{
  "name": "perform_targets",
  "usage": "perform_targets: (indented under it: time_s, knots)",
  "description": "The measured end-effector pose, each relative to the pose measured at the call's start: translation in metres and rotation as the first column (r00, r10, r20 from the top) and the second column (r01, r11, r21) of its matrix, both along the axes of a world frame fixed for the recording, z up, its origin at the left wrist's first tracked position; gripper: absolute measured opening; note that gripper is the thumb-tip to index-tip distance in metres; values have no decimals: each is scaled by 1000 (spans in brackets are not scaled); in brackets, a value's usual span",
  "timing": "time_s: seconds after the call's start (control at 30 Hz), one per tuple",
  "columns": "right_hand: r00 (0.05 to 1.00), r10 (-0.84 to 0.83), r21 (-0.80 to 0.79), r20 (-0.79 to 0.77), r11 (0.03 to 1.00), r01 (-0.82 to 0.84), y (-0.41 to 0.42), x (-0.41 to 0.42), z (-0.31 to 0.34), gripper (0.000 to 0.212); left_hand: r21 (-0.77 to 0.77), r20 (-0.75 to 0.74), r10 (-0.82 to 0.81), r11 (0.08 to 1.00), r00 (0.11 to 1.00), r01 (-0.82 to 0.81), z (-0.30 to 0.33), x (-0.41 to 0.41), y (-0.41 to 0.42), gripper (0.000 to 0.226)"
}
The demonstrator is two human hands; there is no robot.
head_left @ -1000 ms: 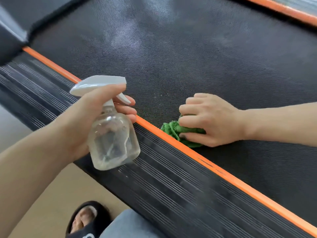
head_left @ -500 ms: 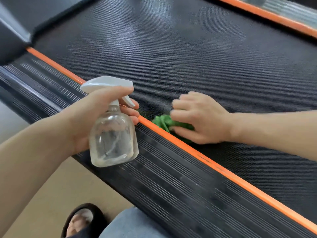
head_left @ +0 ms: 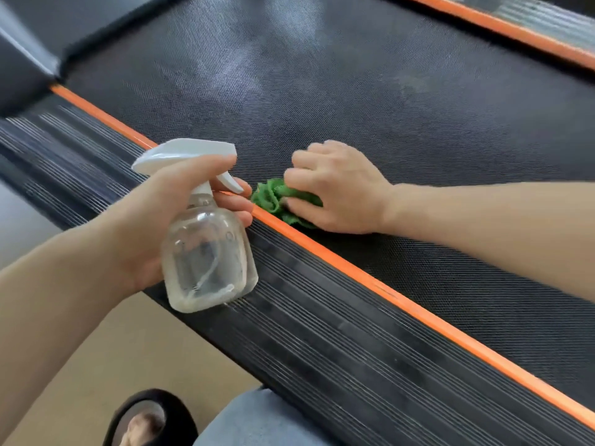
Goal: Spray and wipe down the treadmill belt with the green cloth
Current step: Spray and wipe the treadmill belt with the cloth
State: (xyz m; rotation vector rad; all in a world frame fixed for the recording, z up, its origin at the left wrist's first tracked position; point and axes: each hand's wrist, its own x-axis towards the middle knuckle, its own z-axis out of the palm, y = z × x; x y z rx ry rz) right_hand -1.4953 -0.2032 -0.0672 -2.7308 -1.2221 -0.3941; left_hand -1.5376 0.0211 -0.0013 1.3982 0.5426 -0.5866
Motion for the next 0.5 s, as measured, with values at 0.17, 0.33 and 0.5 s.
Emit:
perform_targets:
  time_s: [0.17, 0.33, 0.5]
  knots:
    - [991, 36, -42, -129, 998, -42, -73, -70, 6, 31, -17, -11, 35, 999, 999, -35, -2, 0, 8, 42]
    - [989, 105, -67, -103, 991, -112, -93, -72, 4, 33, 37, 46, 41, 998, 998, -43, 3, 12, 9, 38]
    - [995, -92, 39, 41, 995, 91, -30, 2, -7, 35, 142, 87, 53, 988, 995, -65, 6, 39, 25, 38]
